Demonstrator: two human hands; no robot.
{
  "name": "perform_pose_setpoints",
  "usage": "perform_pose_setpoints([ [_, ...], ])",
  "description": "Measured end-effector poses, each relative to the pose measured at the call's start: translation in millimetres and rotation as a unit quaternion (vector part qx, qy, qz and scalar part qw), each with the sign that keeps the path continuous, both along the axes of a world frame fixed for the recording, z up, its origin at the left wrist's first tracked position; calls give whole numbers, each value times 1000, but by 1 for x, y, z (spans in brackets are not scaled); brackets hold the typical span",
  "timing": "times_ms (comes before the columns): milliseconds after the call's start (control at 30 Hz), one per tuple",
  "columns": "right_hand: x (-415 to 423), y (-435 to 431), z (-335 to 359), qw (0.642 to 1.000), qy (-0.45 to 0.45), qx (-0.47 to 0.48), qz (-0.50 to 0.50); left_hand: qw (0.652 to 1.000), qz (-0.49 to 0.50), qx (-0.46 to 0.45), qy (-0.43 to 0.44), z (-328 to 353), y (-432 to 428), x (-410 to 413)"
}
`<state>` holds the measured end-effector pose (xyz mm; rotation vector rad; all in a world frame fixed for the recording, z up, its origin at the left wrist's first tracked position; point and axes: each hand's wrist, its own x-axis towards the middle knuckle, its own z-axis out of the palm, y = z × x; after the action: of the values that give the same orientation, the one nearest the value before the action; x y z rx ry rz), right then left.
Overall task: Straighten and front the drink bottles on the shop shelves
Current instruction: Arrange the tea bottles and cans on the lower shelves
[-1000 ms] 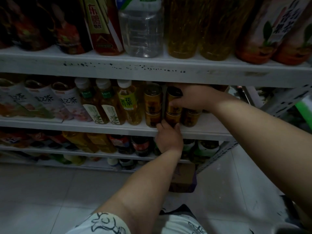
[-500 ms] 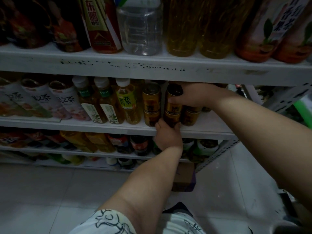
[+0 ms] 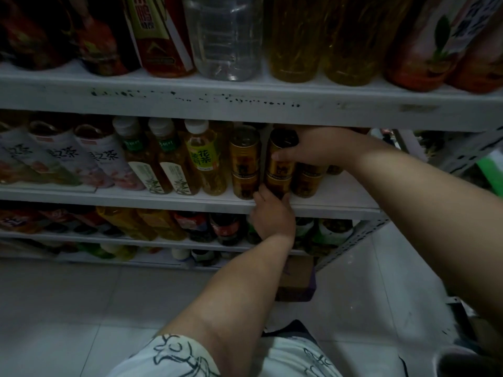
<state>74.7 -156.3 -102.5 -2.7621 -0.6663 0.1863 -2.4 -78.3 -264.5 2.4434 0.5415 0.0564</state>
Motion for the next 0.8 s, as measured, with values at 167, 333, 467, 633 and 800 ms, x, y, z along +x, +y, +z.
perform_pose_setpoints([
  [167,0,1,-1,1000,-7,-2,-6,1000,-18,4,-9,0,6,-1],
  [333,2,2,-3,1000,14,11,-12,999,11,-52,-4,2,4,2],
  [467,2,4,-5,1000,-7,8,-14,998,27,-55,1,4,1,4],
  [633,6,1,-8,999,19,27,-32,999,29,-45,-6,2,2,3],
  [800,4,-2,-10,999,-11,37,-3,997,50,-60,-8,3,0,4],
])
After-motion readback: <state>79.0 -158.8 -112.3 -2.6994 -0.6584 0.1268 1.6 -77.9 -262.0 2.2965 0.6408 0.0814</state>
